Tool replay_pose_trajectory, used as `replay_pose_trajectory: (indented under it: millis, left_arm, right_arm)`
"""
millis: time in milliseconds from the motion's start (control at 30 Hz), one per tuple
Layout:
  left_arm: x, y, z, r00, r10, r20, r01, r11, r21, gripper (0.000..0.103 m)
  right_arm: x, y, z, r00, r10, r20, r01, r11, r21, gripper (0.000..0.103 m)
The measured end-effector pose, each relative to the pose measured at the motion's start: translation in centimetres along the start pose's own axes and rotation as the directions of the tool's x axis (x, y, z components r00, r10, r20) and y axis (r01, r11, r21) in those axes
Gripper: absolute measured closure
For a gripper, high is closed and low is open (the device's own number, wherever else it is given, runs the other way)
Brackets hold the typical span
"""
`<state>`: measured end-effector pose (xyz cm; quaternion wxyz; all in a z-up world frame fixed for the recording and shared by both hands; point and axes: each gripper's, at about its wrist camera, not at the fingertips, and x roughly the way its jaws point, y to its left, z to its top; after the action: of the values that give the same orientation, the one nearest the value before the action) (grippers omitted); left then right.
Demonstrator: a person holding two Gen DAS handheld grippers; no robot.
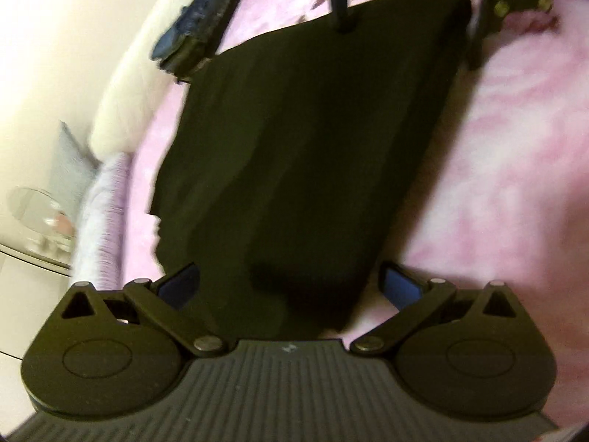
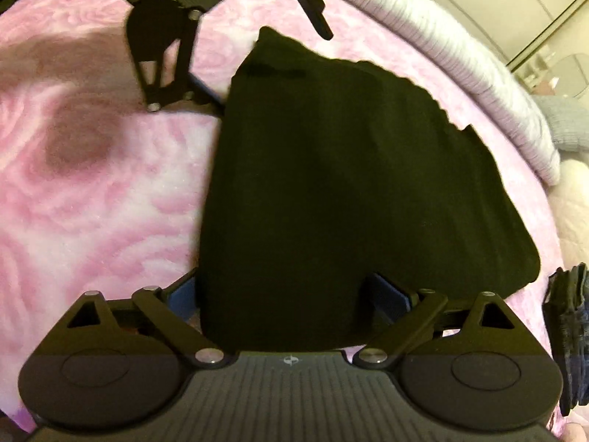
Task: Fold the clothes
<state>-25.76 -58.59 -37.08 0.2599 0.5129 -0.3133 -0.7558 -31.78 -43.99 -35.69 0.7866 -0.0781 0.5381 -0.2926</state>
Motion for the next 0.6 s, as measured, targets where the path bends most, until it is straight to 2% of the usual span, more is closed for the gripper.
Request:
replay_pose_trajectory:
  millis: [67, 133, 200, 300, 333, 433, 600]
  left_arm:
    - [0.7, 0.5, -0.1, 1.000, -0.005, 0.002, 0.005, 1.000, 0.004, 0.000]
    - [1.2, 0.5, -0.2, 1.000, 0.014, 0.022, -0.015, 0.999, 0.051, 0.000]
    - [1.6, 0.6, -0.1, 0.998, 0.047, 0.037, -0.050, 0.995, 0.085, 0.000]
    - [2.4, 1.1, 0.0, 0.995, 0.096, 0.032, -0.099, 0.991, 0.093, 0.001]
    - [2.6, 1.3, 0.1, 0.995, 0.094, 0.025, -0.096, 0.992, 0.085, 0.004]
    - [2.8, 1.4, 0.2, 0.998, 0.053, 0.028, -0.055, 0.994, 0.090, 0.015]
    - [2.6, 1.8, -0.2, 0.999, 0.006, 0.049, -0.010, 0.996, 0.091, 0.026]
  right_arm:
    - [-0.1, 0.0, -0.5, 0.999, -0.045, 0.005, 0.045, 0.999, -0.011, 0.011]
    - [-0.2, 0.3, -0.9, 0.997, -0.075, 0.033, 0.077, 0.996, -0.053, 0.010]
    - [-0.2, 1.0, -1.2, 0.991, -0.113, 0.075, 0.122, 0.985, -0.119, 0.010]
    - [-0.7, 1.6, -1.7, 0.986, -0.138, 0.091, 0.149, 0.981, -0.125, 0.012]
    - [-1.0, 2.0, -2.0, 0.986, -0.131, 0.100, 0.144, 0.980, -0.136, 0.016]
    - [-1.7, 2.8, -3.3, 0.982, -0.134, 0.135, 0.162, 0.961, -0.223, 0.016]
    - [-1.4, 1.1, -5.1, 0.974, -0.162, 0.156, 0.202, 0.937, -0.286, 0.014]
